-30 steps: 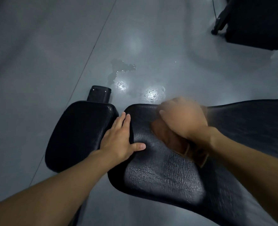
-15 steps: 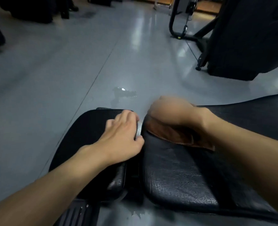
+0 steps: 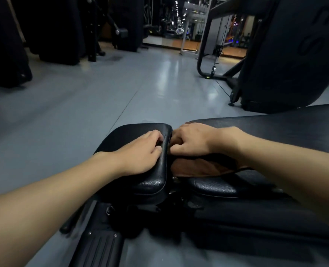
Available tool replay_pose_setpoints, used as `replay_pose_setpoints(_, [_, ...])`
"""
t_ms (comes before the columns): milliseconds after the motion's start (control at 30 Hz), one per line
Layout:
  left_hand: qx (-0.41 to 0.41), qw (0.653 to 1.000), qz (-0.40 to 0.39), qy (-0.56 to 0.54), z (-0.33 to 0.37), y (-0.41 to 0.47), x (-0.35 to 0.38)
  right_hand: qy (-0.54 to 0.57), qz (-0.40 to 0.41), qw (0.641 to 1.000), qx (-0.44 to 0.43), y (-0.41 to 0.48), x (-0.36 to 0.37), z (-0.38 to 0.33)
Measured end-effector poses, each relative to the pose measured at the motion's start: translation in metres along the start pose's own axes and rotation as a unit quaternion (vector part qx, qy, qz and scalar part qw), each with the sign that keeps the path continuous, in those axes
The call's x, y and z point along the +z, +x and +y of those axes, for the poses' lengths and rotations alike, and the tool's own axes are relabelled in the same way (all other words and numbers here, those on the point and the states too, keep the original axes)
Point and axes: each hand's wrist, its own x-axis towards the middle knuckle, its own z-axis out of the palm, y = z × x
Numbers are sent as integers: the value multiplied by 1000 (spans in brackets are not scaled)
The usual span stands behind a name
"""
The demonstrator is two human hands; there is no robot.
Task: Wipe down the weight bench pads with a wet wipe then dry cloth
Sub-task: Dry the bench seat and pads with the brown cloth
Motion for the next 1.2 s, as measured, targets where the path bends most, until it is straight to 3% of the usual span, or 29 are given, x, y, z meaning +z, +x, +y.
replay_pose_setpoints(167, [12,999,-43,19,-4,-8,-3,9,11,998,54,12,-3,5])
replay_pose_setpoints(567, [39,998,-46,8,-18,-12,-2,-30,28,998,-39,-85,11,-65])
replay_pose_setpoints(700, [44,997,-62,5,-22,-18,-10,-13,104,993,-47,-117,17,-82])
replay_pose_setpoints(833, [28,998,-59,2,-31,-24,-27,183,247,950,56,-130,-12,-94])
replay_pose_setpoints(933, [19,998,-55,-21,-39,-27,-42,217,290,927,103,-119,-37,-101])
replay_pose_setpoints(1033, [-5,998,-47,-47,-49,-35,-53,207,247,936,145,-86,-40,-101])
replay_pose_setpoints(1133, [-32,998,-42,-38,-62,-45,-57,53,96,976,188,-58,-11,-97])
replay_pose_setpoints(1200, [-33,997,-64,-20,-67,-50,-59,14,96,972,213,-54,14,-106])
